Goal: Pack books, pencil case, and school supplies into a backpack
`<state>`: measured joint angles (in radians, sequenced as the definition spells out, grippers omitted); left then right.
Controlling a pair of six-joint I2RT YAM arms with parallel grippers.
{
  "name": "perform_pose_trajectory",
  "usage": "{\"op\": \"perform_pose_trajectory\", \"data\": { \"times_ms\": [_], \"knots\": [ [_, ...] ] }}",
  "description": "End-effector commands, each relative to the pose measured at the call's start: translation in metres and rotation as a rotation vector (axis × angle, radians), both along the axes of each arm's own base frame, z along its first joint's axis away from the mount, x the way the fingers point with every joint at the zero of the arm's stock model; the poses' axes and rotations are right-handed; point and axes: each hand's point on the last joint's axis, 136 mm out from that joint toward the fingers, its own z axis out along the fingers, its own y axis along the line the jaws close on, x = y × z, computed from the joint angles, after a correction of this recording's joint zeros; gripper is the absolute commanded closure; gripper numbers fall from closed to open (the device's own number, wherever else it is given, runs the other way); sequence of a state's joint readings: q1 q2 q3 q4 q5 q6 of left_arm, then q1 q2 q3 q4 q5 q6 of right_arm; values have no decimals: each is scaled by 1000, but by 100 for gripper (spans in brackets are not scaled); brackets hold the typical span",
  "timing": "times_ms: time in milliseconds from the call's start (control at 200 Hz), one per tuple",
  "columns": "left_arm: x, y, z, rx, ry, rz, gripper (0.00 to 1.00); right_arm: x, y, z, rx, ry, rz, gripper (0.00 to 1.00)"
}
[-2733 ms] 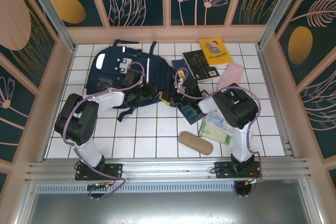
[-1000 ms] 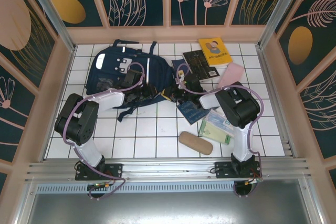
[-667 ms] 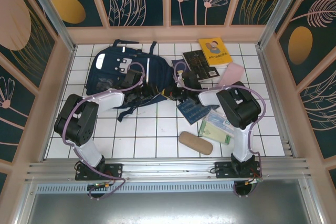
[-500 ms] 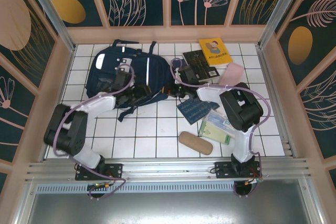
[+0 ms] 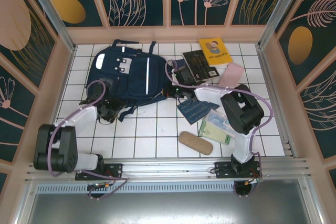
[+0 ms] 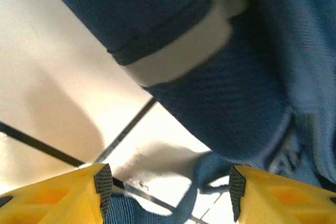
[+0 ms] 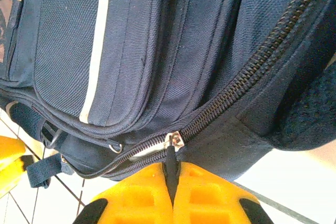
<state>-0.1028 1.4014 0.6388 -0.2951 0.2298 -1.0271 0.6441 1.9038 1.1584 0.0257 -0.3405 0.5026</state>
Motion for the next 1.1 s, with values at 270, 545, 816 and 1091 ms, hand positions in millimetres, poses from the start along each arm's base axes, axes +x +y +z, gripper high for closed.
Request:
{"op": "perform_pose_trajectory", "data": {
  "times_ms": [270, 545, 816, 1091],
  "knots": [
    [58, 14, -2, 45, -38, 79, 43, -50, 27, 2, 16, 8, 117, 100],
    [116, 42, 28, 187, -106, 73, 38, -89, 71, 6, 61, 15, 266, 100],
    [96, 44, 62, 158, -88, 105, 29, -71, 106, 19, 82, 17, 274, 100],
    [21, 0, 17, -161, 29, 155, 29, -59, 126, 32, 150, 28, 251, 100]
  ]
}}
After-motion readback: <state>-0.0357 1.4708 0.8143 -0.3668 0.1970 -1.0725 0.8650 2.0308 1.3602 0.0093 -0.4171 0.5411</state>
